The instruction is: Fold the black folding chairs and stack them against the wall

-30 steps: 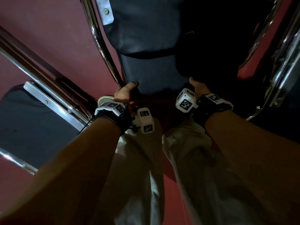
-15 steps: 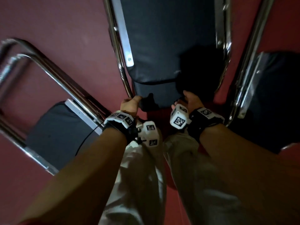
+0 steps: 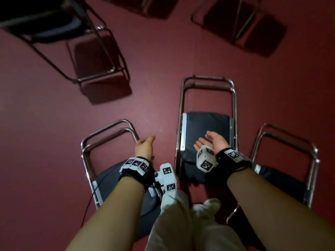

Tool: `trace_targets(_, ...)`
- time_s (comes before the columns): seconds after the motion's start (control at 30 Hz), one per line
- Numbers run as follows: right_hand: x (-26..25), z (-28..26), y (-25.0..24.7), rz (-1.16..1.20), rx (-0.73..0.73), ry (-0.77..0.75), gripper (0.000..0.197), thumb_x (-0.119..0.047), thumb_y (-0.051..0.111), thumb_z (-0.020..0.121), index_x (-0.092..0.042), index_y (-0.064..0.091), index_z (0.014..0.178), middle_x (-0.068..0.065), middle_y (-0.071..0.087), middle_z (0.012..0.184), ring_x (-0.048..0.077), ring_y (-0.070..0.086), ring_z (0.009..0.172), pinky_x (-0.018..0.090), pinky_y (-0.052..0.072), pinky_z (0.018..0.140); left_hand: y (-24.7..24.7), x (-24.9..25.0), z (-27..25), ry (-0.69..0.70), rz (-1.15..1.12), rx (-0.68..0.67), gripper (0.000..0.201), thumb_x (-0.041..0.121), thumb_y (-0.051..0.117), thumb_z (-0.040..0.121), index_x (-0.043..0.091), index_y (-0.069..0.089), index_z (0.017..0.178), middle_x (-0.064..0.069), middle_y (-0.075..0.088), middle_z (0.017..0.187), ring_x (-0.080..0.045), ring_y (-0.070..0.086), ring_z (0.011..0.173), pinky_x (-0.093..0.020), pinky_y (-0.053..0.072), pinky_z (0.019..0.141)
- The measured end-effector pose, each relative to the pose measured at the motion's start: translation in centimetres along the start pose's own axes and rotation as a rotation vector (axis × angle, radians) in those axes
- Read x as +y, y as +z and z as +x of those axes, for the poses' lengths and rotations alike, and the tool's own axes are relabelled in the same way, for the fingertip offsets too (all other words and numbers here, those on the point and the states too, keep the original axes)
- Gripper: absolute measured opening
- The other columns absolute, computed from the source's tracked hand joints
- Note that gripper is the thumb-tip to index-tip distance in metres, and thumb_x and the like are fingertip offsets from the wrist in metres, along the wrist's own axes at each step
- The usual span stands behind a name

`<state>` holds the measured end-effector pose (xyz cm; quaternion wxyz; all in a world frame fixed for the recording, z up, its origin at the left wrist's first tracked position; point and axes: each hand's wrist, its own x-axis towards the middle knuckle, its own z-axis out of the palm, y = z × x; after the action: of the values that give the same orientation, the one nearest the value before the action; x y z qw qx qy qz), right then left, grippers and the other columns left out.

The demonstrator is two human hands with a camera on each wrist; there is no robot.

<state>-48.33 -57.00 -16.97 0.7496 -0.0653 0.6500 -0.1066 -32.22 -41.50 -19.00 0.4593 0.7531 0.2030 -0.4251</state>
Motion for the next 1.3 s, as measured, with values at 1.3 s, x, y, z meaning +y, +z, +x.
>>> trace_targets(1.3,-41.5,-12.9,36.1,0.065,-0.261,-0.297,0.018,-0.016,0.049,0.097,-0.008,0.052,0.081,0.012,0.059,0.085,0.028,0.06,0.078,0.04,0.051,0.072,12.8,58.5,-1.4,0.423,-0.03,-0.23,0.014,0.015,0.059,0.095,0.016,0.059,0.11,-0.003,0.059,0.095,-0.021,0.056,0.095,-0.038,0.043,0.082)
